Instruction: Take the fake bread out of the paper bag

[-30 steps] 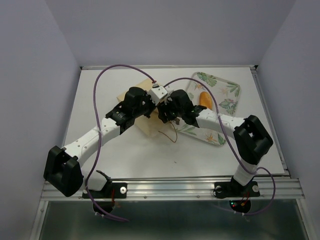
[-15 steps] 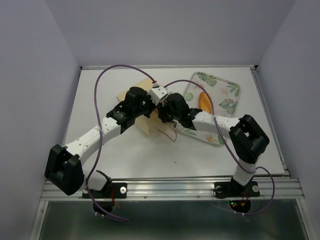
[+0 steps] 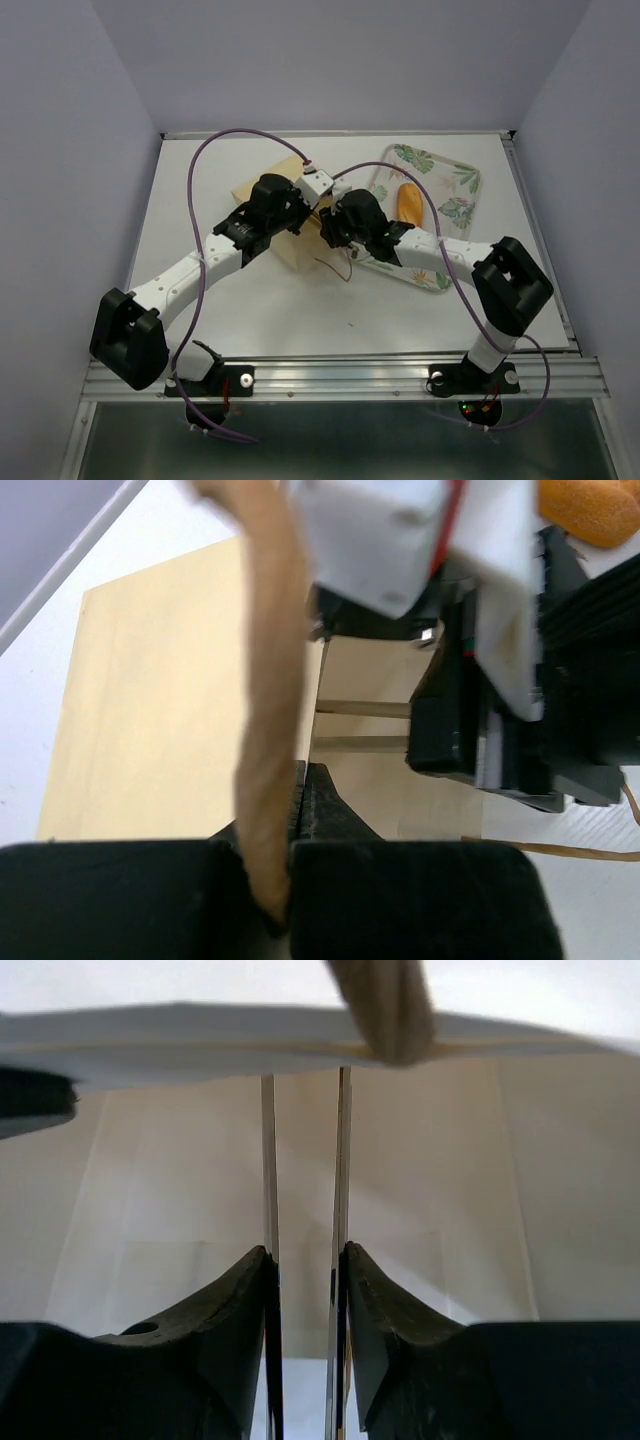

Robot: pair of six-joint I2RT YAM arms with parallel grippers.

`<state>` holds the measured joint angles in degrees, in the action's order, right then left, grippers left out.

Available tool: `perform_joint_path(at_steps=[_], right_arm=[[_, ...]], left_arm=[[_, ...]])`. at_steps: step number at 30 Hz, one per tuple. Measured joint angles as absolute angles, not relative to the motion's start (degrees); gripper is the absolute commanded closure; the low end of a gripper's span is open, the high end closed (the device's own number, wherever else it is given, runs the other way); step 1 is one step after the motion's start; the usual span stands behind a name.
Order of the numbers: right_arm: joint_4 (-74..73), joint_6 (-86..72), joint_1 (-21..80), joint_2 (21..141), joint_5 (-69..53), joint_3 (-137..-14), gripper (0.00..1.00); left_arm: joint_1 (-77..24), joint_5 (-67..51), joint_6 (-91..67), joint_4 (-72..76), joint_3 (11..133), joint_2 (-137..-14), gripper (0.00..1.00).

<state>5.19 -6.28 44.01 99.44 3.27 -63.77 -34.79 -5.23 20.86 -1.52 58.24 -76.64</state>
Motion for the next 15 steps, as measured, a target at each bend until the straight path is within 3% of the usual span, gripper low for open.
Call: perform_joint_path(at_steps=[15], right_arm=[[-2.76, -10.37, 44.03, 83.48, 4.38, -57.71, 0.92]], left_arm=[[-34.79, -1.3, 18.87, 0.89, 59.81, -77.17, 1.0]])
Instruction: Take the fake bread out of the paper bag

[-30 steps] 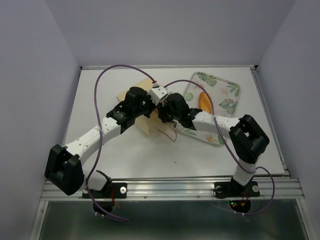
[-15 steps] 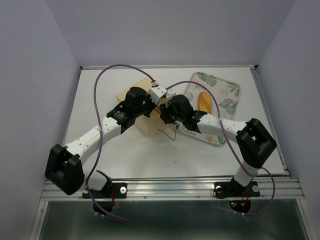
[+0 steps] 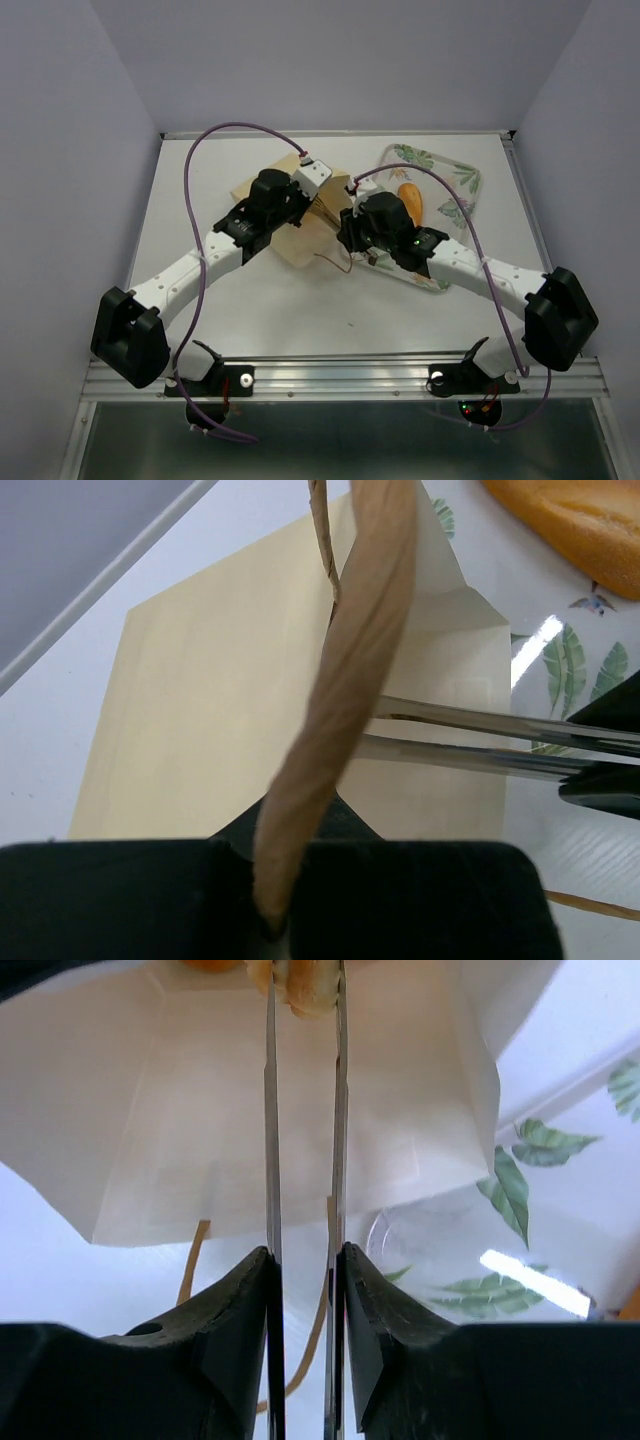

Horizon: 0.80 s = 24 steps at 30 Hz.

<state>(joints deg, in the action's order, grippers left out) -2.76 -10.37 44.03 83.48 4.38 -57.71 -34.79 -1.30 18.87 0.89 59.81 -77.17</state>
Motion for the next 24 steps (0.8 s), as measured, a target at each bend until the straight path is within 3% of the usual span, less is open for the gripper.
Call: perform_joint_path(at_steps=[13, 24], right_arm=[[-20.38, -16.56, 44.05, 67.13, 5.87, -55.64, 0.92], [-40.21, -25.02, 44.34, 57.89, 19.0, -59.22, 0.92]], left_arm=[[-34.79, -1.17, 17.8, 2.07, 60.07, -78.02, 1.0], [-34.79, -1.3, 17.43, 3.6, 61.45, -81.23, 1.0]])
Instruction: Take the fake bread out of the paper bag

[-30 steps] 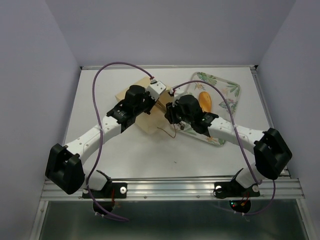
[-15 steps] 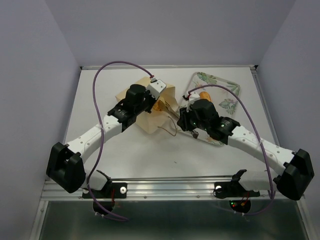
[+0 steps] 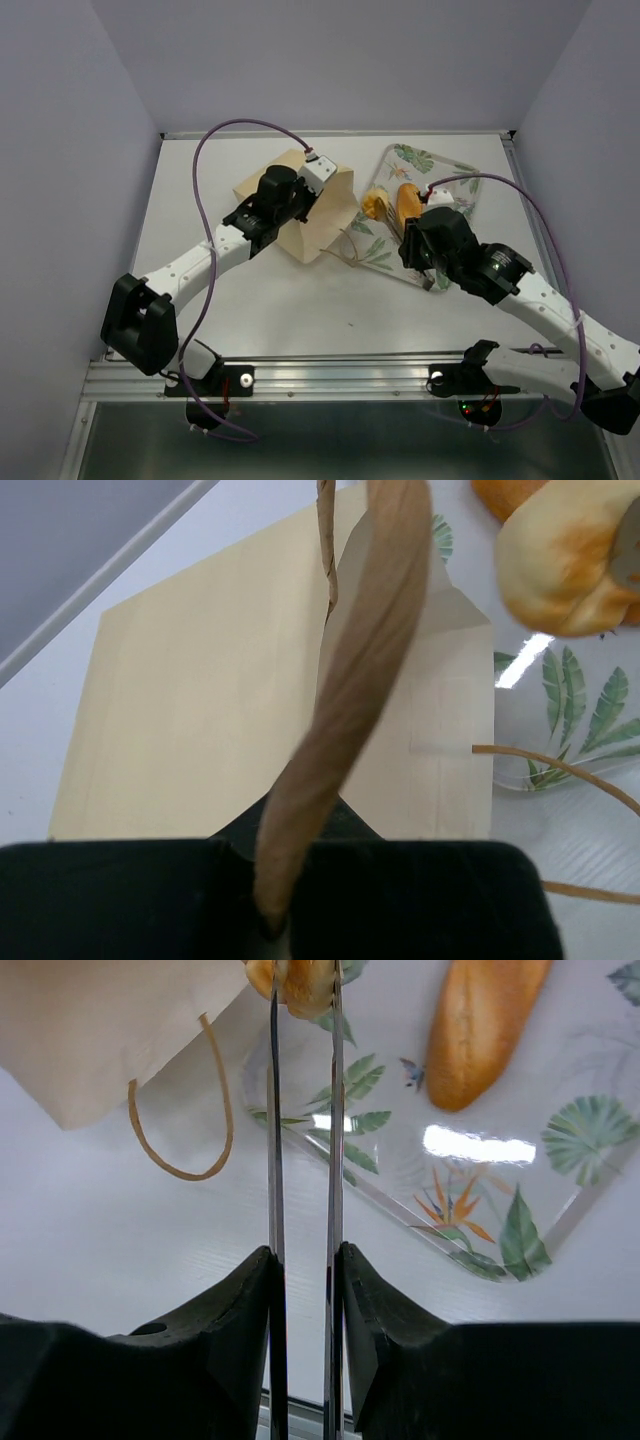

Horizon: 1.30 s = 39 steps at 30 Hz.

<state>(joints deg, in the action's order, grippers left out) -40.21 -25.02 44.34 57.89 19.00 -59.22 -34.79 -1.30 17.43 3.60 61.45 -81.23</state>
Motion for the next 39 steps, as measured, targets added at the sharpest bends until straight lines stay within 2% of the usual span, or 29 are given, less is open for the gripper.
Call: perform_joint_path(at_steps=[9, 14, 19, 24, 29, 32, 39], right_arm=[[-48.62, -30.22, 43.38, 54.13, 32.67, -62.63, 0.89], [-49.23, -31.14, 36.25, 56.99, 38.13, -62.96, 0.88], [-44.42, -29.06, 26.37, 63.07, 36.49, -61.91, 0.86], [-38.83, -26.11, 21.02, 67.72, 32.49, -60.69, 0.83], [-34.09, -24.58, 17.02, 71.46, 27.42, -59.83, 0.74], [-32.8, -24.36, 15.55, 72.6, 25.56, -59.02, 0.62], [-32.08, -23.88, 14.57, 73.12, 23.83, -58.85, 0.54]], left_arm=[[-34.79, -1.52, 17.43, 4.05, 62.04, -82.17, 1.0], [-34.79, -1.96, 17.45, 4.05, 62.04, -82.5, 1.0], [-34.79, -2.37, 17.45, 4.05, 62.04, -82.5, 1.0], [-34.79, -2.79, 17.54, 4.05, 61.93, -82.41, 1.0], [-34.79, -4.1, 18.41, 4.05, 60.86, -81.36, 1.0], [-34.79, -4.54, 19.03, 4.03, 60.47, -80.47, 1.0], [-34.79, -5.56, 19.75, 4.19, 60.1, -78.83, 1.0]])
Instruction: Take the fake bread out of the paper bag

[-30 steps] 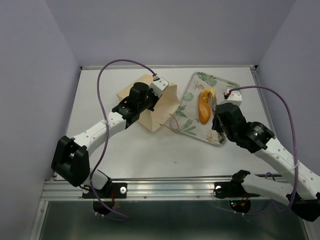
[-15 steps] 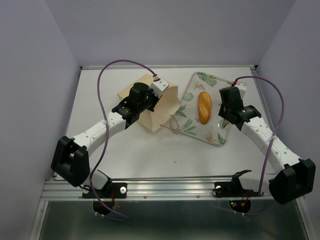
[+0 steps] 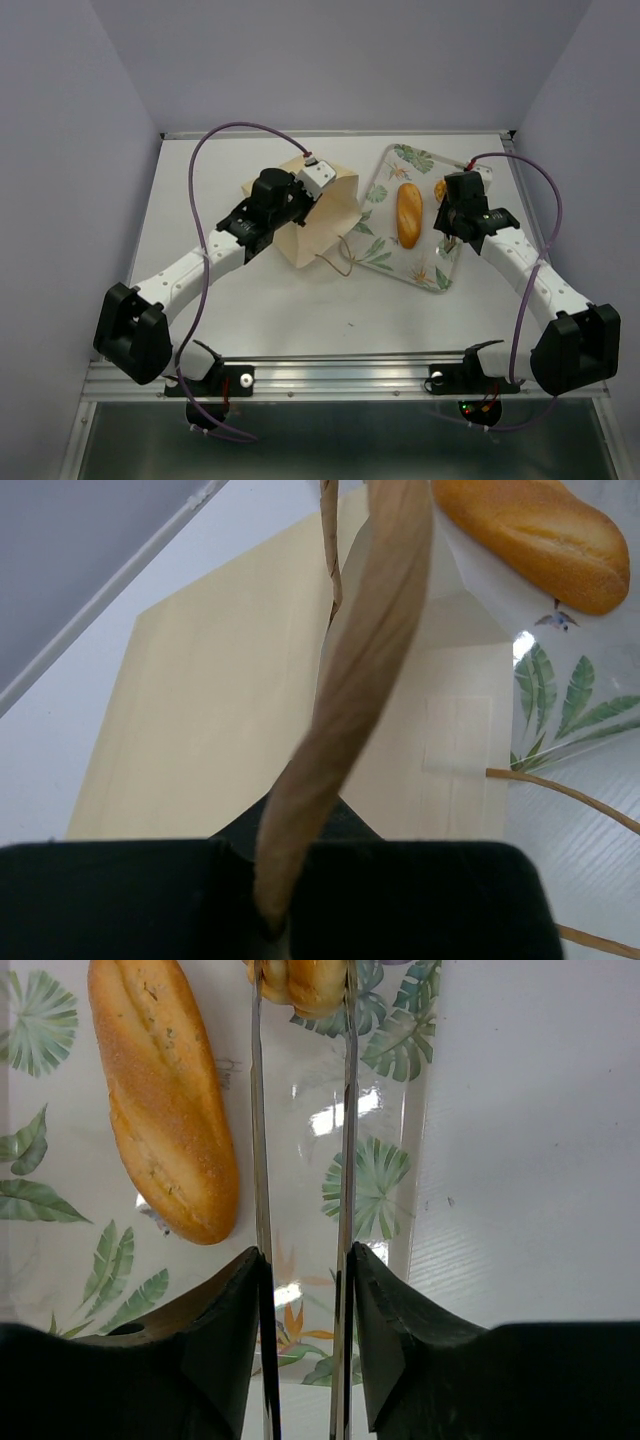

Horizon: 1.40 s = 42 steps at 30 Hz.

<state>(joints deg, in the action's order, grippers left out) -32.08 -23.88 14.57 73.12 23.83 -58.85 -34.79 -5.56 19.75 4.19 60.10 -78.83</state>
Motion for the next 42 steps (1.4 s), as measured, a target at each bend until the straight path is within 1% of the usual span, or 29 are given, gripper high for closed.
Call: perform_joint_path(at_steps=[1, 2, 14, 21, 24, 27, 31, 32, 35, 38, 42], right_arm=[[-32.05, -23.9, 14.57, 73.12, 23.62, -58.85, 0.51], [-32.08, -23.97, 14.59, 73.12, 23.44, -58.85, 0.5], [-32.14, -23.97, 14.57, 71.31, 23.14, -58.85, 0.45], [-32.27, -24.01, 14.57, 70.26, 22.9, -58.87, 0.5], [-32.56, -23.66, 14.57, 69.25, 20.84, -58.87, 0.51], [-32.51, -21.98, 14.57, 66.83, 15.75, -58.87, 0.51], [-31.83, -18.63, 14.57, 60.36, 4.95, -58.87, 0.5], [-31.46, -17.32, 14.57, 58.17, -0.32, -58.87, 0.5], [-30.74, -15.0, 14.57, 55.35, -9.89, -58.85, 0.51], [-29.15, -11.9, 14.57, 54.96, -20.6, -57.32, 0.51], [-29.47, -9.08, 15.51, 57.36, -28.49, -55.75, 0.51]], left_arm=[[-34.79, -5.58, 19.88, 4.25, 59.86, -78.63, 1.0], [-34.79, -5.61, 19.92, 4.34, 59.53, -78.43, 1.0], [-34.79, -5.58, 20.32, 4.49, 57.6, -77.45, 1.0], [-34.79, -5.41, 20.27, 4.71, 57.1, -77.06, 1.0], [-34.79, -5.39, 20.25, 4.73, 56.86, -77.06, 1.0], [-34.79, -5.39, 20.21, 4.91, 56.8, -77.06, 1.0], [-34.79, -5.48, 20.12, 4.97, 56.8, -77.06, 1.0], [-34.79, -5.52, 20.05, 4.99, 56.8, -77.06, 1.0], [-34.79, -5.54, 20.05, 5.02, 56.8, -77.06, 1.0], [-34.79, -5.52, 20.03, 5.02, 56.8, -77.06, 1.0], [-34.79, -5.54, 20.01, 5.02, 56.8, -77.06, 1.0]])
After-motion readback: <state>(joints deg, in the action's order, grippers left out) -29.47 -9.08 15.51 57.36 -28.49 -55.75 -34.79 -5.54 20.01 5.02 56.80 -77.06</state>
